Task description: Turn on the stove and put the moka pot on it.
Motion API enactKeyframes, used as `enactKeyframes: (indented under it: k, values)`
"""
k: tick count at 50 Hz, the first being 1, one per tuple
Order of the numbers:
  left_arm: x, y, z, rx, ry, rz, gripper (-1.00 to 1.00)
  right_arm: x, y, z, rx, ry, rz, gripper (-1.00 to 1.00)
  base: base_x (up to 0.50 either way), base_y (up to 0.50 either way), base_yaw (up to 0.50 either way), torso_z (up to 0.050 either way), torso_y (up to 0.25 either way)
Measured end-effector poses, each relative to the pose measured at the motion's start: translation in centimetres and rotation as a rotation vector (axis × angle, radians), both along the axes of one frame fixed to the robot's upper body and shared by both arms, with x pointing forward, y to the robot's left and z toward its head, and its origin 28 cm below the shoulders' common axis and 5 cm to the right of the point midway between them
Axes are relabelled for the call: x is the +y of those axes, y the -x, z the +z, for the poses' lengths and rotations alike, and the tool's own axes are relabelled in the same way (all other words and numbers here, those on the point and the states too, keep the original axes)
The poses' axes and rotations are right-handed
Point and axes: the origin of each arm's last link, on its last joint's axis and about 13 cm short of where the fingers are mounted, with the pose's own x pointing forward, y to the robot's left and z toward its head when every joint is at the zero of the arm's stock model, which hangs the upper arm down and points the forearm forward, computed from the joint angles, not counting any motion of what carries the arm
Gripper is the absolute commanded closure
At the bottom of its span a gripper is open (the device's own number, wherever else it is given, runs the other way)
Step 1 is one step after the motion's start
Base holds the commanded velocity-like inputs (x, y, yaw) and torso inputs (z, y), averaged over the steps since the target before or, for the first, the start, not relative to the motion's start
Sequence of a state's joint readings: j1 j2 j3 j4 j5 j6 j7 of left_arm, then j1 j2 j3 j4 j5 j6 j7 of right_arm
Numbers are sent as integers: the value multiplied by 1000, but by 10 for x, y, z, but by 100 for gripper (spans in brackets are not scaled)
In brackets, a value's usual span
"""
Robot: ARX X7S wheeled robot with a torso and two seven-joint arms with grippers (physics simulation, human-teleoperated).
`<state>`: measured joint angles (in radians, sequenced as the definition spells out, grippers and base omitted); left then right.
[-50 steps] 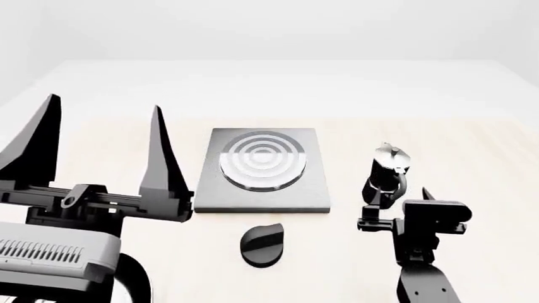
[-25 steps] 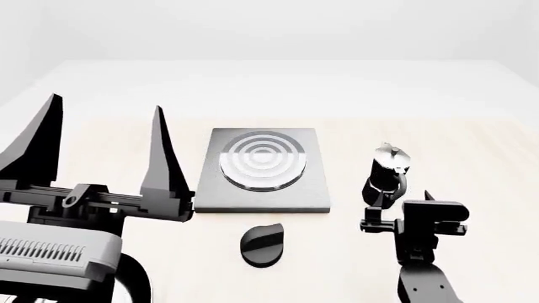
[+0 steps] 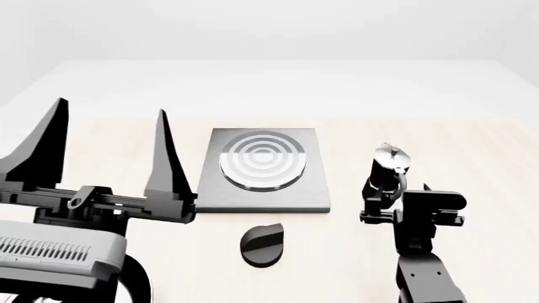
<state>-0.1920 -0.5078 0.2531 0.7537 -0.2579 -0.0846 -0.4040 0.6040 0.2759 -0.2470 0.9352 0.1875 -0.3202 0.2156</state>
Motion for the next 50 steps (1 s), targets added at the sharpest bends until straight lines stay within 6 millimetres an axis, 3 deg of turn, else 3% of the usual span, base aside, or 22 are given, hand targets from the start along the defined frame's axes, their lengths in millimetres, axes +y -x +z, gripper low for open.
enactKeyframes:
  k: [42, 43, 50]
  values:
    - [-2, -3, -5, 14, 14, -13, -100, -2, -1, -14, 56, -13, -9, -100, 0, 0, 0, 0, 0]
    - [-2, -3, -5, 15, 14, -14, -100, -2, -1, -15, 55, -14, -8, 100, 0, 0, 0, 0, 0]
    - [-2, -3, -5, 16, 17, -16, -100, 0, 0, -14, 42, -19, 10, 100, 0, 0, 0, 0, 0]
